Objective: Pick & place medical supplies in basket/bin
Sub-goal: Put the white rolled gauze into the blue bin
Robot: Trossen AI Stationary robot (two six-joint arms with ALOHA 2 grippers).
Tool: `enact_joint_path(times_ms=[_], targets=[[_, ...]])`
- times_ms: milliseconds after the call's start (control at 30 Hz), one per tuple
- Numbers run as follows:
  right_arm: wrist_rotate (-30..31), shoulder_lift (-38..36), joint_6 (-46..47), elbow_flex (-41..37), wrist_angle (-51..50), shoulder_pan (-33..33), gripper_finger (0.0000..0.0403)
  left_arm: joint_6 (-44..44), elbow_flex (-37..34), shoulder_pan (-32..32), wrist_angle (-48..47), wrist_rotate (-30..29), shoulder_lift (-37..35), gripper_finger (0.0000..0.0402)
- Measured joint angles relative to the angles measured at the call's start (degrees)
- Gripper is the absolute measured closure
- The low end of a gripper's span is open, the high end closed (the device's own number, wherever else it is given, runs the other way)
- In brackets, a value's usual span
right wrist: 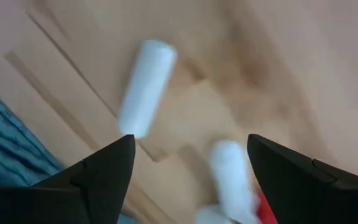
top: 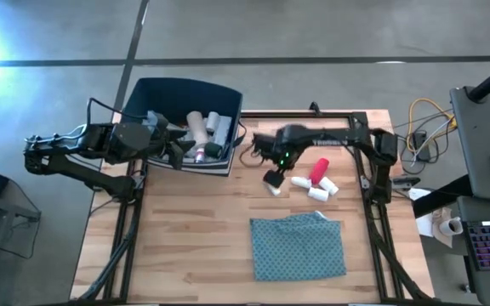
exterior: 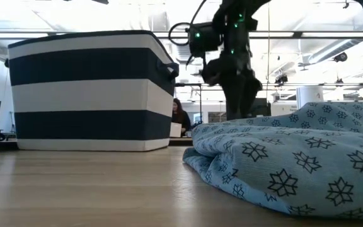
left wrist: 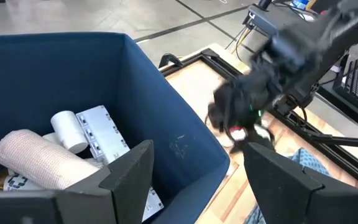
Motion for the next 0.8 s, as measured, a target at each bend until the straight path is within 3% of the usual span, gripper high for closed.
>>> enact_joint_path(times_ms=[333,533,667,800], targets=[[-0.4,0.0,12.7,-11.7,21.3,3.9,0.0101,0.0,0.0,0.0,0.0,0.0,0.0,0.0171],[0.2,0.0,16.5,-15.9,26.3,4.3,0.0107,0.0,0.0,0.0,0.0,0.0,0.0,0.0171],[1.9,0.0,16.5,-17.6,26.7,4.4,0.0138,0.0,0.0,0.0,0.0,0.0,0.0,0.0171],[2.3,-0.1,16.5,-18.4,26.7,4.3,0.0195,0.0,0.0,0.0,0.0,0.0,0.0,0.0171]])
